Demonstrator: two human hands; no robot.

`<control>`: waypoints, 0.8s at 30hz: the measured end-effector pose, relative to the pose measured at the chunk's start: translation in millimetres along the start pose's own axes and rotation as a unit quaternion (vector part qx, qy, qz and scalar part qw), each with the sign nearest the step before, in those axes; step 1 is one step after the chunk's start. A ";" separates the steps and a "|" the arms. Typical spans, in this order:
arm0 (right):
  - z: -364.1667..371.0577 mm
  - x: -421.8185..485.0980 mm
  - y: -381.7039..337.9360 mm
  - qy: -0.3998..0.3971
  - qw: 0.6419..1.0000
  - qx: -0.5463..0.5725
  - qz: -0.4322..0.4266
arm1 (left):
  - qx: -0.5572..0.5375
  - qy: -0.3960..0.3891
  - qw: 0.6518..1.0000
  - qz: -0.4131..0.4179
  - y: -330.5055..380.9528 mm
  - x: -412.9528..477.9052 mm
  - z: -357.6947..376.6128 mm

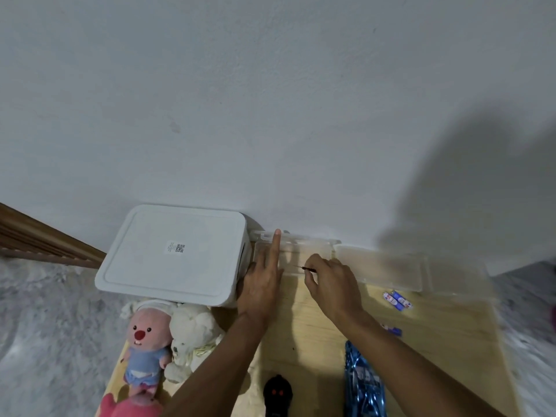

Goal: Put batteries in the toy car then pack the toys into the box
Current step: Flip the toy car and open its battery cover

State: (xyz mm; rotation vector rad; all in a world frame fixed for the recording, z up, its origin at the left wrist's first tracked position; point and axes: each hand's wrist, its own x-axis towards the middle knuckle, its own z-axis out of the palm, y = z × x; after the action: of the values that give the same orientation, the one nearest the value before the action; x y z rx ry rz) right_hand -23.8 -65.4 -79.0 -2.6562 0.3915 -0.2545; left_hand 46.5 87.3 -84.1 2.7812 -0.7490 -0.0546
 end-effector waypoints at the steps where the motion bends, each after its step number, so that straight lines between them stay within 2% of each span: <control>1: -3.3 -7.2 2.6 0.011 1.000 0.027 -0.001 | 0.004 -0.005 1.000 0.000 0.8 -0.2 -1.1; 3: -10.9 -13.2 4.3 0.010 0.988 0.147 0.042 | 0.018 -0.014 1.000 -0.006 1.7 1.3 -3.3; 6: -30.0 -11.1 0.5 0.029 0.936 0.324 0.135 | 0.032 -0.019 0.999 -0.009 4.6 2.2 -7.3; 9: -47.6 -2.0 -4.0 0.020 0.901 0.393 0.184 | 0.049 -0.023 0.999 -0.006 8.4 2.8 -13.8; 14: -56.1 10.6 -5.1 -0.037 0.860 0.461 0.217 | 0.058 -0.030 0.998 -0.010 12.5 -1.7 -25.2; 16: -56.7 14.0 -6.4 -0.049 0.867 0.438 0.233 | 0.049 -0.035 0.998 -0.018 12.3 -3.3 -26.1; 18: -61.1 14.8 -8.8 -0.023 0.919 0.330 0.214 | 0.034 -0.041 0.998 -0.022 11.0 -4.4 -25.7; 20: -65.9 13.5 -7.7 0.002 0.972 0.188 0.141 | 0.021 -0.046 0.998 -0.023 9.7 -6.0 -25.4; 22: -66.9 13.7 -3.4 -0.048 0.994 0.058 0.082 | 0.001 -0.050 0.999 -0.023 8.2 -8.5 -23.6; 24: -60.4 14.1 2.3 -0.108 0.991 -0.039 0.068 | -0.011 -0.056 0.998 -0.025 6.3 -11.9 -21.4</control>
State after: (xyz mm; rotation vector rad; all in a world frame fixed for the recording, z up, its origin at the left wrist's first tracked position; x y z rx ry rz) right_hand -25.5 -95.8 -24.9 -2.6825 0.5184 0.0913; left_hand 35.4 93.2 -62.2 2.7935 -0.7014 -0.2277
